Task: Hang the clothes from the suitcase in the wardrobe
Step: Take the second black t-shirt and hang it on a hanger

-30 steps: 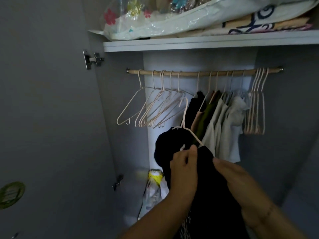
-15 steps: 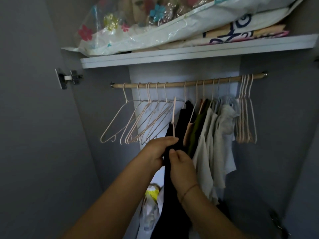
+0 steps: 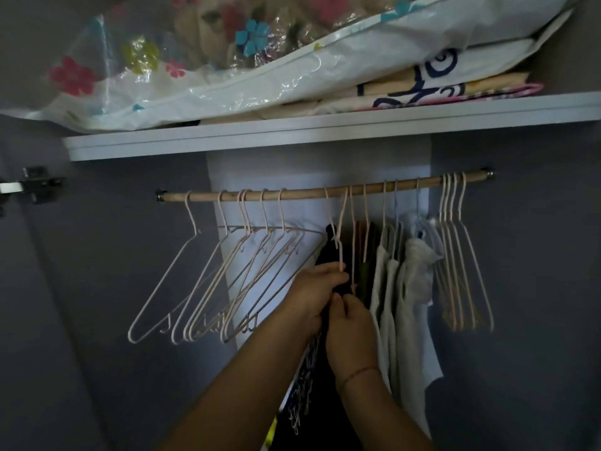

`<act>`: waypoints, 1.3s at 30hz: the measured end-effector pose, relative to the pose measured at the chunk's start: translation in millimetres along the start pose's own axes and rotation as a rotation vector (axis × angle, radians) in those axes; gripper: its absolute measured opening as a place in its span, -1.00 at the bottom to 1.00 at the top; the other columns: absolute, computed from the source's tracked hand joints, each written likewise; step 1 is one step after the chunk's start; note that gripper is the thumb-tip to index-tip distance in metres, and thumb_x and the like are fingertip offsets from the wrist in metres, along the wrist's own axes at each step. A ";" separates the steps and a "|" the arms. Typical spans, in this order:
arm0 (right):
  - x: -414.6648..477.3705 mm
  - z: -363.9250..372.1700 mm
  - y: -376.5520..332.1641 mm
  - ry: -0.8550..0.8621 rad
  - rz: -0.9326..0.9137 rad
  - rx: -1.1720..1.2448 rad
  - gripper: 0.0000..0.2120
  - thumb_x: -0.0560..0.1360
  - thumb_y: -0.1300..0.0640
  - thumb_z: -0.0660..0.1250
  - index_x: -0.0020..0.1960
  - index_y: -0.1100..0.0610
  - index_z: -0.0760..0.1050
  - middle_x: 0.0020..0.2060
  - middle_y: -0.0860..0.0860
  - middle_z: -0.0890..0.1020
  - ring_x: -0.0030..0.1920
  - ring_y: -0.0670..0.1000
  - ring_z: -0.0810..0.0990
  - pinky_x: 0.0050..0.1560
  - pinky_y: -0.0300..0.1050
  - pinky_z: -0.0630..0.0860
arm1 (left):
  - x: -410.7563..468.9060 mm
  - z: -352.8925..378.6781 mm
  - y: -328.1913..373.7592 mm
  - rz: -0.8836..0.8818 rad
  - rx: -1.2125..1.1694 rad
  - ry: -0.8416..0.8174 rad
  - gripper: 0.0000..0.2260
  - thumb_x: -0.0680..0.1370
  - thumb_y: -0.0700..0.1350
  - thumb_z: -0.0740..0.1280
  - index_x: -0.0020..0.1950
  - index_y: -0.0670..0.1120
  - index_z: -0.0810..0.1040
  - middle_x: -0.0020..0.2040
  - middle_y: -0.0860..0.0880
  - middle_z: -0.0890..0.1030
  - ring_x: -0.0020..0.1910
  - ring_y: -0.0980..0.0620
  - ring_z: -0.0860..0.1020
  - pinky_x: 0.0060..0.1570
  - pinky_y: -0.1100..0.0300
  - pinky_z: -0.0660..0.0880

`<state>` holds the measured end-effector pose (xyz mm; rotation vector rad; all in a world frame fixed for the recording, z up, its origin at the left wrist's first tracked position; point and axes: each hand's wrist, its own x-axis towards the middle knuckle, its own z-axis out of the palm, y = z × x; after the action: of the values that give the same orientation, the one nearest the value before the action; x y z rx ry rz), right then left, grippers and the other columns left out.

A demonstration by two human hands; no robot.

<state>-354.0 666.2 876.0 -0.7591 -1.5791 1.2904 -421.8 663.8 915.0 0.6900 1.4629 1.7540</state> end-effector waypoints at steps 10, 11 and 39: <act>52.6 -1.3 10.3 -0.160 -0.154 -0.196 -0.82 0.62 0.08 0.09 -0.13 0.03 0.37 -0.25 -0.06 0.46 -0.19 -0.04 0.45 -0.24 -0.27 0.31 | 43.3 0.8 -13.4 0.234 -0.148 0.131 -0.75 0.55 -0.20 0.32 0.22 -0.07 0.58 0.16 -0.07 0.62 0.18 -0.03 0.57 0.28 0.03 0.45; 54.2 -1.0 10.7 -0.168 -0.155 -0.190 -0.81 0.62 0.08 0.08 -0.14 0.02 0.37 -0.27 -0.08 0.45 -0.22 -0.06 0.45 -0.27 -0.31 0.30 | 45.3 0.3 -13.7 0.241 -0.154 0.136 -0.74 0.55 -0.20 0.32 0.23 -0.07 0.58 0.17 -0.08 0.62 0.19 -0.03 0.57 0.28 0.03 0.45; 99.1 -59.0 40.4 -0.047 0.003 -0.088 -0.66 0.62 0.09 0.11 -0.01 0.32 0.53 -0.08 0.23 0.62 -0.03 0.17 0.60 -0.02 -0.01 0.53 | 79.2 60.5 -23.8 0.032 -0.129 -0.069 -0.80 0.56 -0.24 0.31 0.17 -0.09 0.55 -0.04 0.00 0.60 -0.08 0.10 0.57 -0.16 0.32 0.50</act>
<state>-340.7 787.2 865.1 -0.7915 -1.6819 1.2556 -415.6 765.0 900.0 0.7026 1.2876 1.8133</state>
